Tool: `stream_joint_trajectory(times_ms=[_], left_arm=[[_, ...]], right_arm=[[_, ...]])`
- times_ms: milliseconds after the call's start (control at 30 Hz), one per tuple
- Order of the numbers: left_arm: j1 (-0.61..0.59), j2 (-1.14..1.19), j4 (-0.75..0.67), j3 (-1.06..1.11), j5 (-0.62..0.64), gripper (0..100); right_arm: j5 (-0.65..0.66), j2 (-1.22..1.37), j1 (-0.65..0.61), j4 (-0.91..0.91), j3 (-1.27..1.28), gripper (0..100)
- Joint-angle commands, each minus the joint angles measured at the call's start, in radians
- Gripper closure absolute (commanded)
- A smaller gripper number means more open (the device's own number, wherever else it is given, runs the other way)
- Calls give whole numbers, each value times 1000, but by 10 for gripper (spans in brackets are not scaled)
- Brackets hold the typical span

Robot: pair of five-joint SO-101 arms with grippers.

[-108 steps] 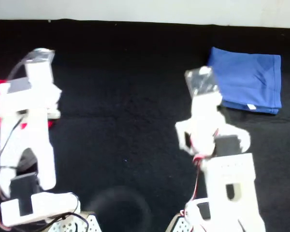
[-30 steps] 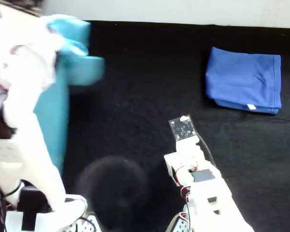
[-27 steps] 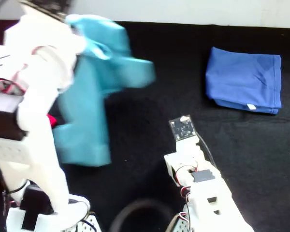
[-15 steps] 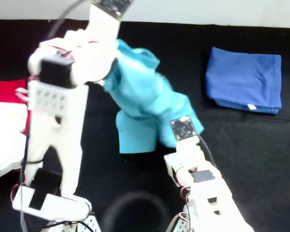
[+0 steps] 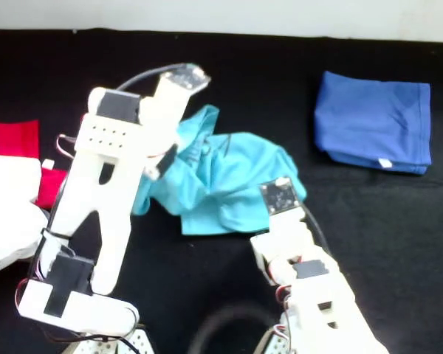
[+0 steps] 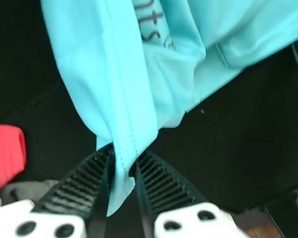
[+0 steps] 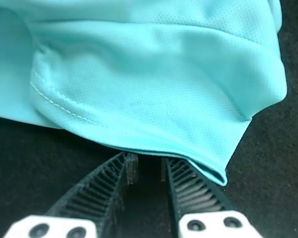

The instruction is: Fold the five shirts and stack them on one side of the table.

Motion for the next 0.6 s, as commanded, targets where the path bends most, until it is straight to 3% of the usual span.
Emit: stream_joint_trajectory(times_ms=[0, 100, 267, 567], left_arm=[[-16, -5, 52, 2, 5, 990], [-51, -7, 68, -8, 6, 973], [-203, -7, 94, -65, 8, 819], [-476, 7, 89, -36, -2, 808]], right_arm=[[-9, -16, -1, -12, -7, 908], [-9, -16, -1, -12, -7, 908], [-9, -16, -1, -12, -5, 908], [-9, -16, -1, -15, -4, 908]])
